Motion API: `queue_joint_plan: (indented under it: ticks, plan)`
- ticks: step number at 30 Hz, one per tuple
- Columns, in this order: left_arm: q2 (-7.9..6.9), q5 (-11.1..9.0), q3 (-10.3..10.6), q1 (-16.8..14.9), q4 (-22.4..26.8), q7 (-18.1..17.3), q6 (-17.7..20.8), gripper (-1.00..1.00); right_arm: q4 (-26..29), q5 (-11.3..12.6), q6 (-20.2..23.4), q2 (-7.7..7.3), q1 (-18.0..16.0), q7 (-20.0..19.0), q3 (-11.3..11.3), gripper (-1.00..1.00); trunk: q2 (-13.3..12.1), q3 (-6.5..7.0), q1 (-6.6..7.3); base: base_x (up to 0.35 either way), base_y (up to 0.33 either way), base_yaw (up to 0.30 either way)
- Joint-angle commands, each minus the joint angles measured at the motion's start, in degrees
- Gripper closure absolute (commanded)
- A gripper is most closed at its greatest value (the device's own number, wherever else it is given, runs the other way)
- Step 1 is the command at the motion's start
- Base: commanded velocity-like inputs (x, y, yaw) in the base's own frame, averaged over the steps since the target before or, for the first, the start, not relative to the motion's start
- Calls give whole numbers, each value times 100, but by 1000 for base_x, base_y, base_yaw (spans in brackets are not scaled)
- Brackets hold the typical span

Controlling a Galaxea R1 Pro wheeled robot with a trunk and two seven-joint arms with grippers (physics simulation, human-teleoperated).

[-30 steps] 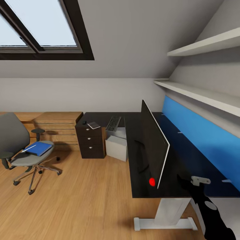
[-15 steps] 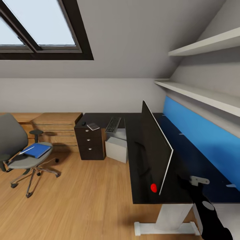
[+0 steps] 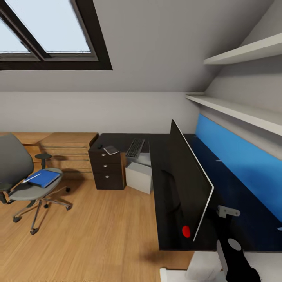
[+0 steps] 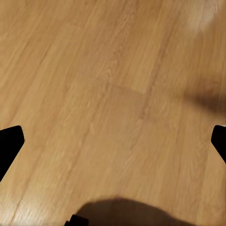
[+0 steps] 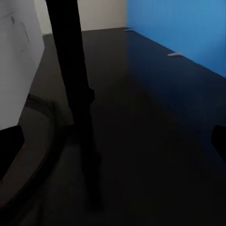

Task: In the bedroom, organize the workspace by keeping the computer under the desk, ensuring the monitor is on the desk, placing the keyboard on the desk next to the monitor, placing the mouse on the desk next to the keyboard, moving the folder from the swivel chair onto the desk next to the mouse, stacking the notebook on top of the folder with the pen on top of the notebook, and positioning the swivel chair next to the desk.

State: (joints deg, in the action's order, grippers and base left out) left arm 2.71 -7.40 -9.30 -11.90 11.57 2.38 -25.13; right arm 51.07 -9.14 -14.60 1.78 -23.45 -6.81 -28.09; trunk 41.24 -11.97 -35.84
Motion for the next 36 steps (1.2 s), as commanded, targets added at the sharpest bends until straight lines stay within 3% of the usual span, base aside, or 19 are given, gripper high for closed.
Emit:
queue_joint_plan:
  ticks: [1,36]
  plan:
    - [1,-33,-1,-5,-5,-1,-18,-100,1,-62,-31,26,-5,-37,-39,-100,7,-12,-1,8,0,198]
    - [1,-42,-1,-5,-7,-10,-18,-100,-53,-62,-52,60,-7,-47,-37,-100,7,-168,-1,1,0,158]
